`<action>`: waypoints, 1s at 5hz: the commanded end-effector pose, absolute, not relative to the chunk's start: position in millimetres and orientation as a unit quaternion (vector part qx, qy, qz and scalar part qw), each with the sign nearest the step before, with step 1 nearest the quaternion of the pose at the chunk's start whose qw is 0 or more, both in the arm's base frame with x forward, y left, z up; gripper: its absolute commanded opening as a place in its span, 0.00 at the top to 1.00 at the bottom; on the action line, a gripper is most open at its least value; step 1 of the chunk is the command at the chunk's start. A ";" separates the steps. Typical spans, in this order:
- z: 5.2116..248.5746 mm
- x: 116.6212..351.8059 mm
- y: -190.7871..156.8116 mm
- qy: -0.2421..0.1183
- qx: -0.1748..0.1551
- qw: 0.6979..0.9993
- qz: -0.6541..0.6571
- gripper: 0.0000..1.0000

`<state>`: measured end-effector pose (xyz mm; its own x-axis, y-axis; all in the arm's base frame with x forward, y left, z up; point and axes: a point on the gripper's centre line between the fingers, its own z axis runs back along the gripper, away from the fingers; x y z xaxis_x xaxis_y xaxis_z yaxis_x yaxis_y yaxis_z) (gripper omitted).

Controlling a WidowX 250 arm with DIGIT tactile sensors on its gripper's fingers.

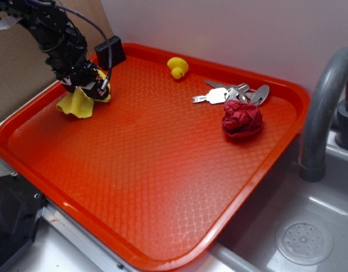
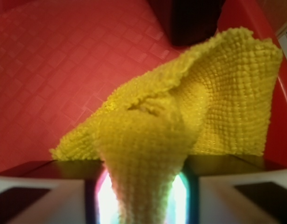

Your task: Grab the yellow cloth.

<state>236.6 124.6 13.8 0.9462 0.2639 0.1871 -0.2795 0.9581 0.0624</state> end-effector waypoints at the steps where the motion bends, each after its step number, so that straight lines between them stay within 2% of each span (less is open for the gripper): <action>1: 23.0 228.5 128.8 -0.087 0.044 0.986 0.137 1.00; 2: 61.8 221.2 117.2 -0.095 0.047 0.986 0.125 1.00; 3: 110.4 217.3 82.4 -0.161 0.037 0.984 0.073 1.00; 5: 213.9 236.3 19.8 -0.158 -0.042 0.987 0.013 1.00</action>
<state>239.2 12.6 203.0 0.9658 0.0389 0.2564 -0.0162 0.9958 -0.0897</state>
